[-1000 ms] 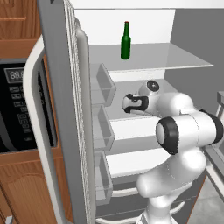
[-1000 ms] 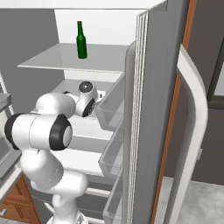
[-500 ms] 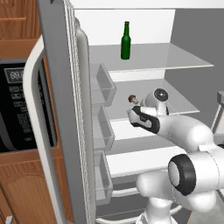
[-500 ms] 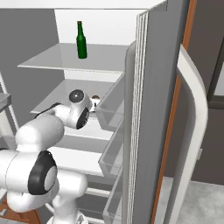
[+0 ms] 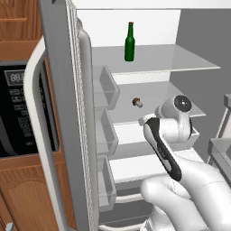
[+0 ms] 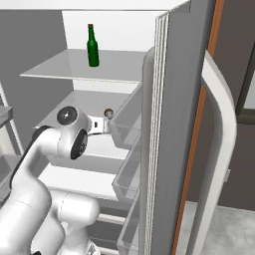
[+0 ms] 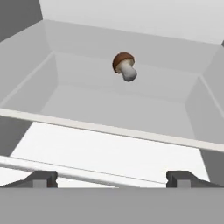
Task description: Place the beer on the top shelf of the fridge to keep it out of children's reach, and place the mushroom and garlic on lower shelves for easy access.
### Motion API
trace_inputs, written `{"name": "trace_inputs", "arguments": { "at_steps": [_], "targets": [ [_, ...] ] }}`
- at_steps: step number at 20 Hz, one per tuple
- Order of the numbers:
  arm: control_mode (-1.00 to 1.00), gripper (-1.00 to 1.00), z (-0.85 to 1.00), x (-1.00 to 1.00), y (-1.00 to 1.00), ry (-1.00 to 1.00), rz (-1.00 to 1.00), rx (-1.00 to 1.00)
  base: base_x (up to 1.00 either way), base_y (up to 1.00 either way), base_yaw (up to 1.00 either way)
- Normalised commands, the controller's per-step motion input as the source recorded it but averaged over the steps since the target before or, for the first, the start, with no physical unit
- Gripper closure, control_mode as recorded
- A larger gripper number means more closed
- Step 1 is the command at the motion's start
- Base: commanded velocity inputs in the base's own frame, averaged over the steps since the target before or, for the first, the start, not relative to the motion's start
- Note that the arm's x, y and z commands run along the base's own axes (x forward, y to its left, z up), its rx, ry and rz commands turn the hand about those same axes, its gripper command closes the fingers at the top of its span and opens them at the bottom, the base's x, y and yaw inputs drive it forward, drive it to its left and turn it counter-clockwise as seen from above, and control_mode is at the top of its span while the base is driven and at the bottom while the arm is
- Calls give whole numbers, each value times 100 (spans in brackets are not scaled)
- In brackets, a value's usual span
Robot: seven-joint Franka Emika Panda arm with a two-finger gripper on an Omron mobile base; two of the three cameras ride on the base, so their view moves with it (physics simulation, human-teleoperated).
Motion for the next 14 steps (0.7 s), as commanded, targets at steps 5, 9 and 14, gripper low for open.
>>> {"name": "trace_inputs", "arguments": {
  "at_steps": [5,9,14],
  "targets": [
    [-100,-100,75,-97,12,1,0,0,0,0,0],
    [-100,-100,56,-77,13,0,0,-1,0,0,0],
    [-100,-100,48,-75,0,0,0,0,0,0,0]
  ]
}}
